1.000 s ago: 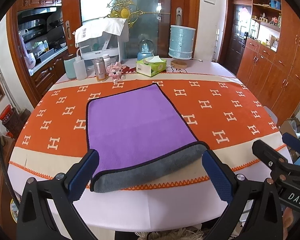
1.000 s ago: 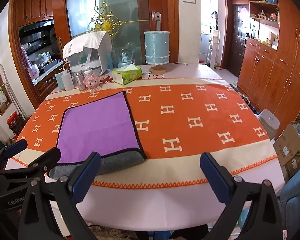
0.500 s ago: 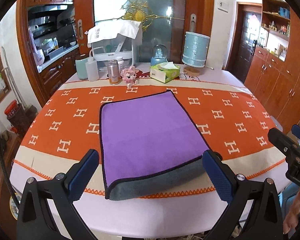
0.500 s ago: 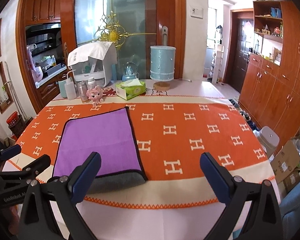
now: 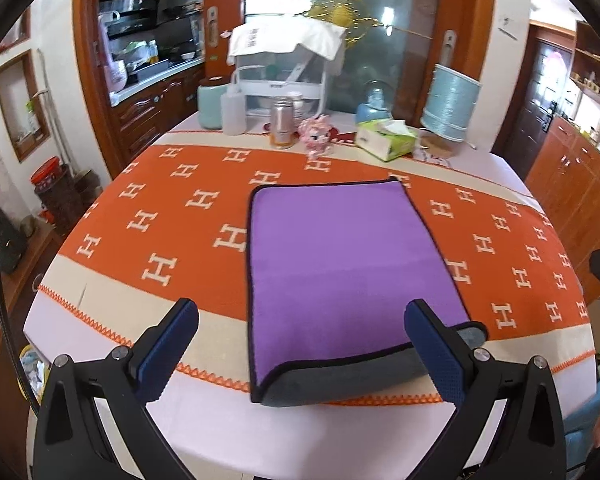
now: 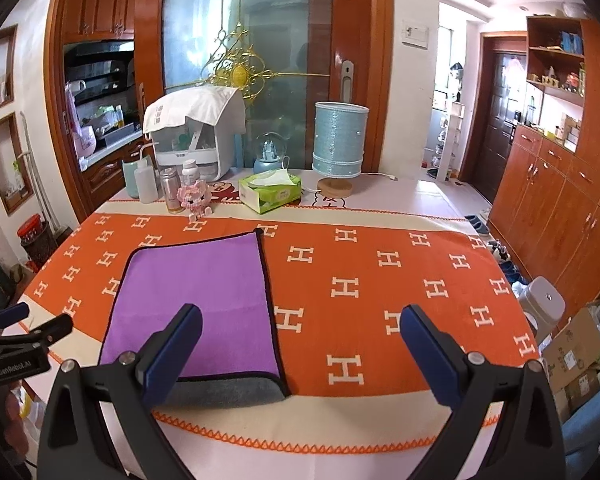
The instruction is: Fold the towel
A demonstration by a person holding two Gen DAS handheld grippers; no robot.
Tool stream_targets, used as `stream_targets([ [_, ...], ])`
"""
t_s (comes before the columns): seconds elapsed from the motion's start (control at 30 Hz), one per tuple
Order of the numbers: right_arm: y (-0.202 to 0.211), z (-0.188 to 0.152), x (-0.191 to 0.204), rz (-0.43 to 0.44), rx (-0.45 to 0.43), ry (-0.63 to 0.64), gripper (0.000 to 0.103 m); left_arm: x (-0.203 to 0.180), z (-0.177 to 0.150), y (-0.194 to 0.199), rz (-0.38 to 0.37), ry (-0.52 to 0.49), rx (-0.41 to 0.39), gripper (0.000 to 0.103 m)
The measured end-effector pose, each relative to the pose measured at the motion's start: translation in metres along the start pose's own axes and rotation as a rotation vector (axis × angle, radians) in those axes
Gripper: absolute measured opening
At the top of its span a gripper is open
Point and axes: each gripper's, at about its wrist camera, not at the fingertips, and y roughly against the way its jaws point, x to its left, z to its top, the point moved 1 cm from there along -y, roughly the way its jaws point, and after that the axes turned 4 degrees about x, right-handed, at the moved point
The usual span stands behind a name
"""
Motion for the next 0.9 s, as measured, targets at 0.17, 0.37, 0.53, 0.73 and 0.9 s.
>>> stream_targets([
  [0.17,-0.016,0.002,0.002,0.021,0.028,0.036,0.1,0.012,-0.006,-0.012,0.041,0.002,0.002,0.102],
  [0.37,-0.044,-0.005,0.014,0.058,0.08,0.127,0.099,0.03,-0.018,-0.043,0.037,0.026,0.09,0.102],
  [0.53,-0.071,-0.02,0.027,0.129,0.153,0.223,0.087,0.041,-0.031,-0.064,0.008,0.033,0.146,0.102],
  [0.73,-0.099,-0.04,0.031,0.161,0.246,0.263,0.084,0.045,-0.042,-0.082,0.016,0.002,0.189,0.102],
  [0.9,-0.116,-0.048,0.026,0.183,0.296,0.261,0.081,0.049,-0.046,-0.092,0.004,0.001,0.215,0.102],
])
